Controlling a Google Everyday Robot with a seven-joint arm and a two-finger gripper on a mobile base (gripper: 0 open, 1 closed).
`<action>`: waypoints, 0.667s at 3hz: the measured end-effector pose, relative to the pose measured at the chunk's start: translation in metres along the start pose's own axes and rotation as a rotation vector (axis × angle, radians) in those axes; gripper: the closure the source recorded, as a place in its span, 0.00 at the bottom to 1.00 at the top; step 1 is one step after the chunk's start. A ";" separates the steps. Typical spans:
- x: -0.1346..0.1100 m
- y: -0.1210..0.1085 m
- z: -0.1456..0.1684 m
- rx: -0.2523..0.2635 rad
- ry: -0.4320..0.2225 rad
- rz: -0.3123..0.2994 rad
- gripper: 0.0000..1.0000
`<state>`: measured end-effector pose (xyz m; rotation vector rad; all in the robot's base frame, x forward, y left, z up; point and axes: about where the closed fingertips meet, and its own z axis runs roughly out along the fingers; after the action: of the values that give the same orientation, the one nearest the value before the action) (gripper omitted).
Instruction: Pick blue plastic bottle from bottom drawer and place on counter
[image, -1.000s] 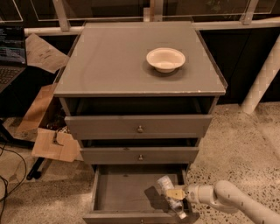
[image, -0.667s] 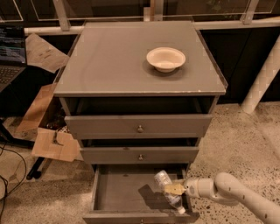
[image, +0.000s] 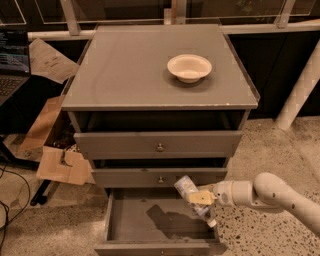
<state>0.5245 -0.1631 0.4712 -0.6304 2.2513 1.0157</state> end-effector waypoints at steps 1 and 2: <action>0.000 0.000 0.000 0.000 0.000 0.000 1.00; -0.013 0.022 -0.010 -0.012 -0.001 -0.030 1.00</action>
Offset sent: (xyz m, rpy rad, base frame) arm -0.0209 0.0164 0.0756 -0.0055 -0.0657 0.0588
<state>0.5171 -0.1555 0.4972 -0.6665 2.2302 1.0147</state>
